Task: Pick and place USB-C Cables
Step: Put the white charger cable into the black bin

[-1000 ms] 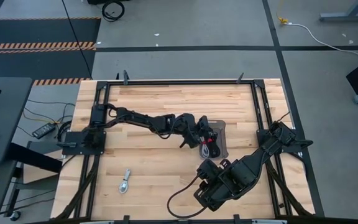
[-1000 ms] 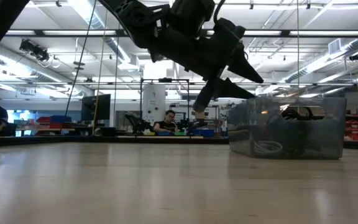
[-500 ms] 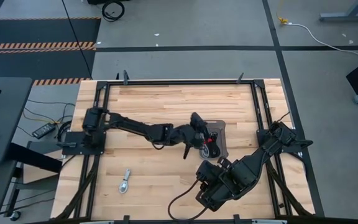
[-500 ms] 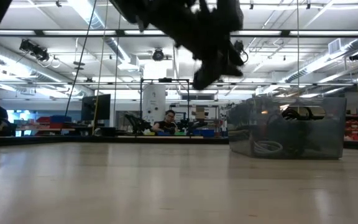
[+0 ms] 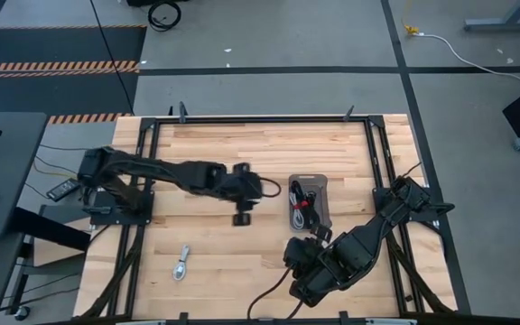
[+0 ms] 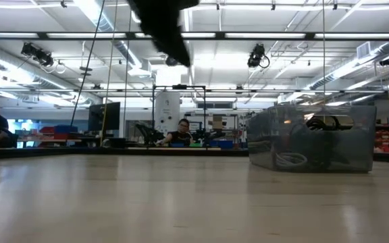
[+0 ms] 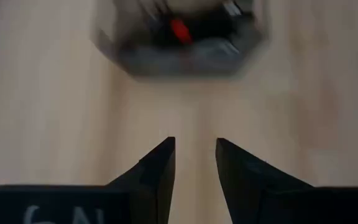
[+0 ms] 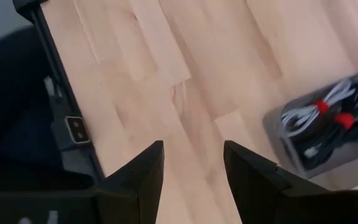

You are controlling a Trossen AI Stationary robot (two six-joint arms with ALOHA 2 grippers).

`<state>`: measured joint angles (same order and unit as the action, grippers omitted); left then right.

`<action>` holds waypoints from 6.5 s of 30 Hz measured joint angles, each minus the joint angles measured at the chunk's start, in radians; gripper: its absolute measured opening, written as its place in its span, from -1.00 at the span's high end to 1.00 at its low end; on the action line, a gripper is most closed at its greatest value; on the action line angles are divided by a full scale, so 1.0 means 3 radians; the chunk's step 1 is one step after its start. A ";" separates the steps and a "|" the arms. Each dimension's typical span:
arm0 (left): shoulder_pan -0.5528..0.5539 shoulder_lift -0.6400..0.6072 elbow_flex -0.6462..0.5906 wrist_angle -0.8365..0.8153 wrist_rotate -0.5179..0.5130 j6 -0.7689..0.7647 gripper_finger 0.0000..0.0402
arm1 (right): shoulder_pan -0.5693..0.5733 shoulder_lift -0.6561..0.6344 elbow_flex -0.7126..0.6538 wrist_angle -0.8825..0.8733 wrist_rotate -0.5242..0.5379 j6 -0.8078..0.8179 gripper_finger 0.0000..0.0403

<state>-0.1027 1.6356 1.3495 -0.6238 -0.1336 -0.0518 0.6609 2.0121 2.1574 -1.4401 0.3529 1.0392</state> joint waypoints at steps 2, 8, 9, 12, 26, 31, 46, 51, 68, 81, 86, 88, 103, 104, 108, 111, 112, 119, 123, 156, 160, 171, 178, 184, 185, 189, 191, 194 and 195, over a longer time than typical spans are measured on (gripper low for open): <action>-0.0036 -0.0077 0.0000 -0.0427 0.0244 -0.0276 0.39 | -0.0019 0.0000 0.0000 0.0000 0.0036 -0.0183 0.14; -0.0379 -0.0173 0.0000 -0.1721 0.0260 -0.1093 0.39 | -0.0079 0.0000 0.0000 0.0029 0.0191 -0.0672 0.14; -0.0457 -0.0172 0.0000 -0.1890 0.0255 -0.1261 0.39 | -0.0079 0.0000 0.0000 0.0036 0.0206 -0.0737 0.14; -0.0739 -0.0172 -0.0001 -0.2305 0.0253 -0.1831 0.39 | -0.0079 0.0000 0.0000 0.0048 0.0271 -0.0876 0.14; -0.2182 -0.0167 -0.0001 -0.2653 -0.0090 -0.4264 0.39 | -0.0122 0.0000 0.0000 0.0048 0.0511 -0.1353 0.14; -0.2600 -0.0109 -0.0007 -0.2649 -0.0275 -0.5045 0.39 | -0.0266 0.0000 0.0000 0.0120 0.0583 -0.1707 0.14; -0.2744 -0.0041 -0.1046 -0.1483 -0.0386 -0.6202 0.39 | -0.0589 0.0000 0.0000 0.0488 0.0292 -0.2218 0.14; -0.2636 -0.0041 -0.1053 -0.1390 -0.0391 -0.6166 0.38 | -0.0596 0.0000 0.0000 0.0488 0.0288 -0.2167 0.14; -0.2678 0.0264 -0.1058 -0.1029 -0.0416 -0.6229 0.38 | -0.0370 0.0000 0.0000 0.0490 0.0294 -0.1934 0.14; -0.2678 0.0271 -0.1210 -0.0938 -0.0396 -0.6239 0.38 | -0.0371 0.0000 0.0000 0.0511 0.0304 -0.1900 0.14; -0.2680 0.0255 -0.1458 -0.0506 -0.0365 -0.6247 0.38 | -0.0372 0.0000 0.0000 0.0511 0.0304 -0.1947 0.14; -0.2680 0.0249 -0.1509 -0.0475 -0.0380 -0.6246 0.38 | -0.0383 0.0000 0.0000 0.0526 0.0303 -0.1963 0.14; -0.2459 0.0272 -0.1321 -0.0538 -0.1537 -0.4336 0.75 | -0.0539 0.0000 0.0000 0.0643 0.0303 -0.1997 0.14; -0.2399 0.0272 -0.1291 -0.0536 -0.1644 -0.4199 0.75 | -0.0555 0.0000 0.0000 0.0642 0.0303 -0.1985 0.14; -0.2156 0.0239 -0.1118 -0.0541 -0.2155 -0.3507 0.75 | -0.0590 0.0000 0.0000 0.0584 0.0346 -0.1990 0.14; -0.2037 0.0172 -0.0924 -0.0529 -0.2555 -0.3011 0.75 | -0.0591 0.0000 0.0000 0.0360 0.0595 -0.1953 0.14; -0.2012 0.0135 -0.0847 -0.0521 -0.2678 -0.2842 0.75 | -0.0591 0.0000 0.0000 0.0266 0.0668 -0.1893 0.14; -0.2062 -0.0160 -0.0530 0.0181 -0.3331 -0.1675 0.75 | -0.0450 0.0000 0.0000 0.0357 0.0922 -0.1770 0.14; -0.2190 -0.0265 -0.0527 0.0863 -0.3394 -0.1013 0.75 | -0.0277 0.0000 0.0000 0.0929 0.1260 -0.2150 0.14; -0.2242 -0.0272 -0.0528 0.1564 -0.3029 -0.0461 0.74 | -0.0436 -0.0004 -0.0189 0.1681 0.0674 -0.2851 0.14; -0.2242 -0.0272 -0.0528 0.1564 -0.2987 -0.0478 0.74 | -0.0463 -0.0003 -0.0282 0.1782 0.0674 -0.2924 0.14; -0.2242 -0.0265 -0.0528 0.1445 -0.2935 -0.0676 0.74 | -0.0440 -0.0003 -0.0285 0.1870 0.0739 -0.3038 0.14; -0.2248 -0.0259 -0.0528 0.1394 -0.2915 -0.0777 0.74 | -0.0440 -0.0003 -0.0285 0.1927 0.0845 -0.3024 0.15; -0.2248 -0.0259 -0.0528 0.1388 -0.2916 -0.0779 0.74 | -0.0440 -0.0003 -0.0285 0.1911 0.0845 -0.3015 0.36; -0.2247 -0.0259 -0.0528 0.1388 -0.2916 -0.0778 0.74 | -0.0440 -0.0003 -0.0285 0.1903 0.0845 -0.3016 0.40; -0.2248 -0.0259 -0.0528 0.1386 -0.2915 -0.0780 0.74 | -0.0437 -0.0003 -0.0285 0.1862 0.0845 -0.3014 0.62; -0.2248 -0.0259 -0.0528 0.1379 -0.2915 -0.0808 0.74 | -0.0437 -0.0003 -0.0285 0.1858 0.0845 -0.3014 0.72; -0.2248 -0.0259 -0.0528 0.1345 -0.2915 -0.0866 0.74 | -0.0436 -0.0003 -0.0285 0.1856 0.0845 -0.3018 0.85; -0.2248 -0.0259 -0.0528 0.1337 -0.2915 -0.0866 0.74 | -0.0435 -0.0003 -0.0285 0.1856 0.0845 -0.3028 0.89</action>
<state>-0.7773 1.5578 1.1912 -0.2228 -1.0080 -0.3115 0.5305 2.0113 2.0720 -0.8833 0.6064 0.1308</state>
